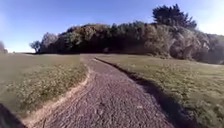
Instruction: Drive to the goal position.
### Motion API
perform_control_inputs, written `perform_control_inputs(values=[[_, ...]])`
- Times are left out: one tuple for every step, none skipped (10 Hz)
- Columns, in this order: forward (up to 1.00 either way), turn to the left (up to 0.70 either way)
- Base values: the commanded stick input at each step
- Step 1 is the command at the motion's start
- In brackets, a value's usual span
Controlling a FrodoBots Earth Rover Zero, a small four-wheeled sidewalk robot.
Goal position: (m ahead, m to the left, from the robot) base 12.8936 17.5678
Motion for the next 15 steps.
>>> perform_control_inputs(values=[[0.85, 0.0], [0.85, 0.0], [0.85, 0.0], [0.85, 0.0], [0.85, 0.0], [0.85, 0.0], [0.85, 0.0], [0.85, 0.0], [0.85, 0.0], [0.85, 0.02], [0.85, 0.27], [0.85, 0.34], [0.85, 0.34], [0.85, 0.17], [0.85, 0.02]])
